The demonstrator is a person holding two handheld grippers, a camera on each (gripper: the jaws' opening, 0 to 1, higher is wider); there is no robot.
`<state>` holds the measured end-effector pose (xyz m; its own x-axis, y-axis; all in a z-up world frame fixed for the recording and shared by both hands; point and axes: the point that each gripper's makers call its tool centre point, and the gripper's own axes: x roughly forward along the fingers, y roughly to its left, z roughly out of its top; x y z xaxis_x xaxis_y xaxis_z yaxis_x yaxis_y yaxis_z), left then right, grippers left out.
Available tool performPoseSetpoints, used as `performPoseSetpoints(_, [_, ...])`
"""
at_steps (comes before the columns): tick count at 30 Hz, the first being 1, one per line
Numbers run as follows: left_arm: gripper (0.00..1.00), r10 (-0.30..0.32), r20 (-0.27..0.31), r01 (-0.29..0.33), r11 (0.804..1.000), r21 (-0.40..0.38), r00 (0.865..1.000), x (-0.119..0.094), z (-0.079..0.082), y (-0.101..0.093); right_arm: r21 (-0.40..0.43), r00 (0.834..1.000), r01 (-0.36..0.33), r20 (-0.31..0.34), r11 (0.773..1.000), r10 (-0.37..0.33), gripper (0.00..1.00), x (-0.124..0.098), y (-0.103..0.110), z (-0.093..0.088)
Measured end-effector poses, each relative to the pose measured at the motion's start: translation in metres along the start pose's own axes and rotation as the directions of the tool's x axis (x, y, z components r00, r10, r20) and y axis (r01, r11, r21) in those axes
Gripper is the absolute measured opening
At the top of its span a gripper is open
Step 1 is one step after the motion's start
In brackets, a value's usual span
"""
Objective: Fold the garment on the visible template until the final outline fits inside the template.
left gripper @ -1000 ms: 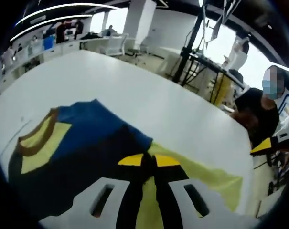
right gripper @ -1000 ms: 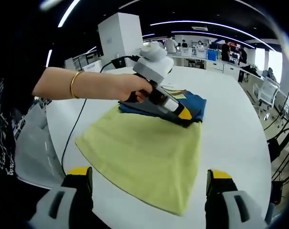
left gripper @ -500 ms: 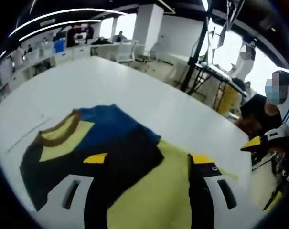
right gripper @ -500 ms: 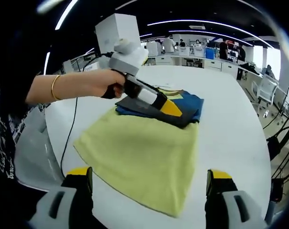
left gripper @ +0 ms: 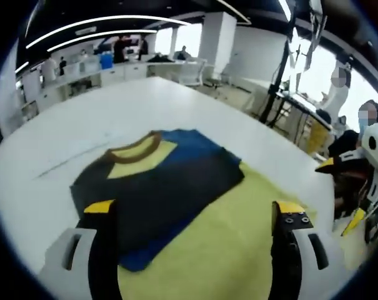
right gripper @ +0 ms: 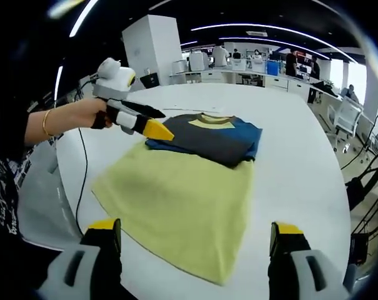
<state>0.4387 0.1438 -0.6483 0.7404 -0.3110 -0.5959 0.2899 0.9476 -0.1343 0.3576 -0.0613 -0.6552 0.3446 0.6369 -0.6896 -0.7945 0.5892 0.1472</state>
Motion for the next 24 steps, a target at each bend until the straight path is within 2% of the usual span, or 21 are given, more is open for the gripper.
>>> performPoseSetpoints(4, [1.0, 0.014, 0.008, -0.014, 1.0, -0.015, 1.0, -0.021, -0.006, 0.008, -0.026, 1.0, -0.012, -0.012, 1.0, 0.011, 0.99, 0.002, 0.002, -0.003])
performPoseSetpoints(8, [0.99, 0.021, -0.016, -0.02, 0.999, 0.035, 1.0, -0.034, -0.014, 0.016, -0.033, 0.999, -0.017, -0.028, 0.999, 0.016, 0.99, 0.004, 0.002, -0.005])
performPoseSetpoints(13, [0.97, 0.036, 0.002, -0.037, 0.998, 0.043, 0.999, -0.055, -0.023, 0.026, -0.032, 0.999, -0.018, -0.028, 0.999, 0.017, 0.98, 0.008, 0.002, -0.007])
performPoseSetpoints(15, [0.96, 0.039, 0.002, -0.039, 0.997, 0.06, 0.999, -0.062, -0.033, 0.03, -0.04, 0.999, -0.018, -0.036, 0.999, 0.016, 0.97, 0.01, 0.001, -0.01])
performPoseSetpoints(24, [0.92, 0.047, -0.073, -0.044, 0.999, 0.031, 0.996, -0.096, -0.091, 0.038, -0.031, 0.996, -0.022, -0.086, 0.999, 0.02, 0.95, 0.017, 0.0, -0.028])
